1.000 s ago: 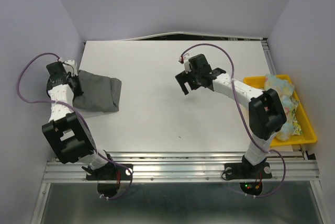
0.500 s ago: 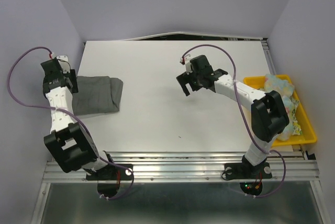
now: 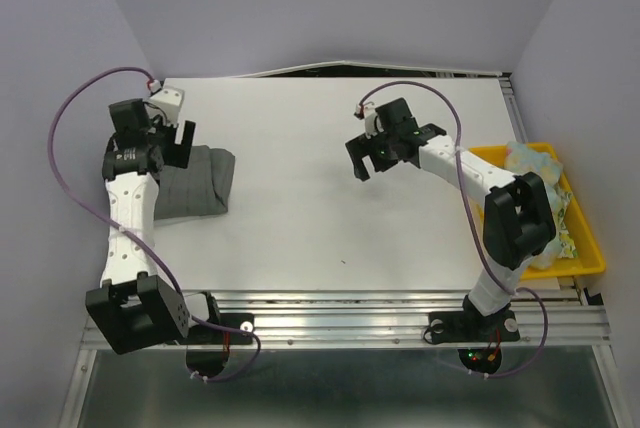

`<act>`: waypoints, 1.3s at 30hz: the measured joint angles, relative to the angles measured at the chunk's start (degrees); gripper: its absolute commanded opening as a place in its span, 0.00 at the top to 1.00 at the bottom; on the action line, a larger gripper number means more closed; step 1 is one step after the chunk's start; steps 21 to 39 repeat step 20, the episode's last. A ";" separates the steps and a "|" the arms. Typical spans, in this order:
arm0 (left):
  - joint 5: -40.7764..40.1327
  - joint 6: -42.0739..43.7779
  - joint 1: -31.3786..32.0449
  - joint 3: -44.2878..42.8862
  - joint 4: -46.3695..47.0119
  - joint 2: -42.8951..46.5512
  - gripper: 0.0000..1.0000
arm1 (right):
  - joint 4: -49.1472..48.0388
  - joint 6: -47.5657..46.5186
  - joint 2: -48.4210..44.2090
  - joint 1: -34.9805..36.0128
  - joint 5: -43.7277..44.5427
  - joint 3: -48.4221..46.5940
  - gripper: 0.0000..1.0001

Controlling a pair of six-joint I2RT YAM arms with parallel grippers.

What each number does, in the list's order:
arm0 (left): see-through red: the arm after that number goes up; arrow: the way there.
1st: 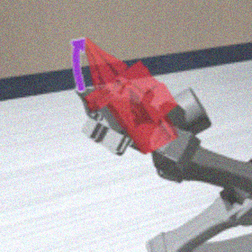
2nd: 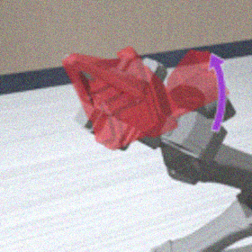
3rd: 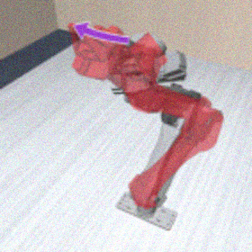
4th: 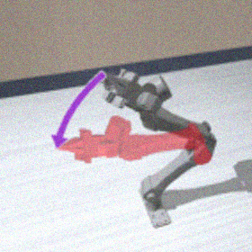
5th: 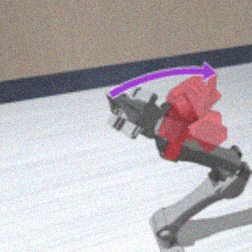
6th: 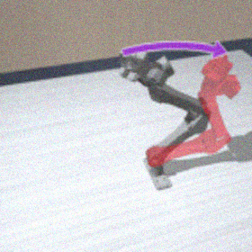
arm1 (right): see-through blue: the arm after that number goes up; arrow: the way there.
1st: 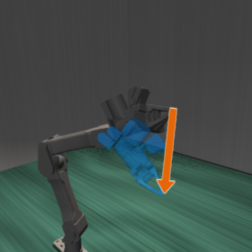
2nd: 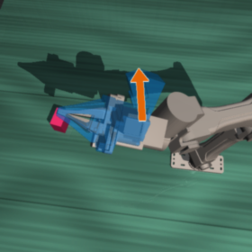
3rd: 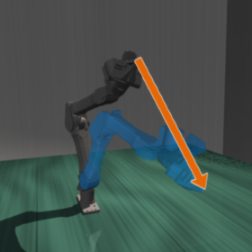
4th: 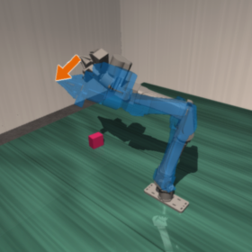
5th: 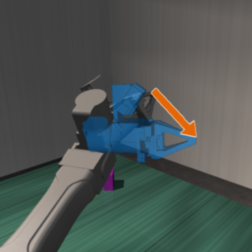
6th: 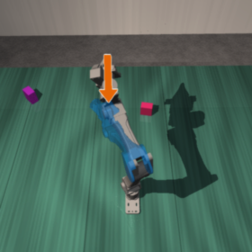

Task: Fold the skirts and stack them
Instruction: Neatly place the folded skirt to the corner

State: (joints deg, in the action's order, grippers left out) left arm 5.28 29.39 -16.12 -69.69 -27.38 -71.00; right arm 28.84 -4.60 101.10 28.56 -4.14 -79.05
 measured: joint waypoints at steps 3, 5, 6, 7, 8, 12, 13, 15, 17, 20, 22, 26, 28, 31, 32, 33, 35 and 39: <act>0.79 -0.42 8.90 0.72 0.33 -0.04 0.01 | 1.03 1.22 -0.02 -3.69 -2.67 0.02 0.00; 1.27 -1.31 14.99 0.74 0.76 -0.55 0.01 | 1.25 1.95 -0.13 -6.32 -4.15 0.26 0.00; 1.84 -1.99 17.70 0.74 1.22 -1.09 0.01 | 1.20 2.36 -0.37 -7.58 -5.11 0.68 0.00; 2.84 -2.89 19.93 0.74 1.92 -1.75 0.01 | 1.03 2.84 -0.85 -8.83 -5.86 1.53 0.00; 3.32 -3.56 22.51 0.74 2.56 -2.73 0.01 | 1.05 3.04 -1.66 -10.19 -6.40 2.71 0.00; 4.76 -6.84 29.07 1.18 7.39 -7.26 0.01 | -0.35 4.48 -7.37 -12.37 -7.26 11.63 0.00; 4.92 -7.69 29.75 1.49 8.31 -7.96 0.01 | -0.52 4.87 -9.16 -12.46 -7.32 14.14 0.00; 6.27 -10.12 31.87 2.84 11.13 -10.32 0.01 | -0.72 5.14 -11.96 -12.48 -7.61 17.35 0.00; 7.45 -12.57 32.57 4.59 13.53 -12.31 0.01 | -0.85 5.51 -14.99 -12.48 -7.96 20.09 0.00; 7.74 -15.28 33.22 7.17 15.56 -14.03 0.01 | -0.98 5.57 -18.75 -12.48 -8.28 21.27 0.00; 7.74 -15.28 33.22 7.17 15.56 -14.03 0.01 | -0.98 5.57 -18.75 -12.48 -8.28 21.27 0.00; 7.74 -15.28 33.22 7.17 15.56 -14.03 0.01 | -0.98 5.57 -18.75 -12.48 -8.28 21.27 0.00; 7.74 -15.28 33.22 7.17 15.56 -14.03 0.01 | -0.98 5.57 -18.75 -12.48 -8.28 21.27 0.00; 7.74 -15.28 33.22 7.17 15.56 -14.03 0.01 | -0.98 5.57 -18.75 -12.48 -8.28 21.27 0.00; 7.74 -15.28 33.22 7.17 15.56 -14.03 0.01 | -0.98 5.57 -18.75 -12.48 -8.28 21.27 0.00; 7.74 -15.28 33.22 7.17 15.56 -14.03 0.01 | -0.98 5.57 -18.75 -12.48 -8.28 21.27 0.00; 7.74 -15.28 33.22 7.17 15.56 -14.03 0.01 | -0.98 5.57 -18.75 -12.48 -8.28 21.27 0.00; 7.74 -15.28 33.22 7.17 15.56 -14.03 0.01 | -0.98 5.57 -18.75 -12.48 -8.28 21.27 0.00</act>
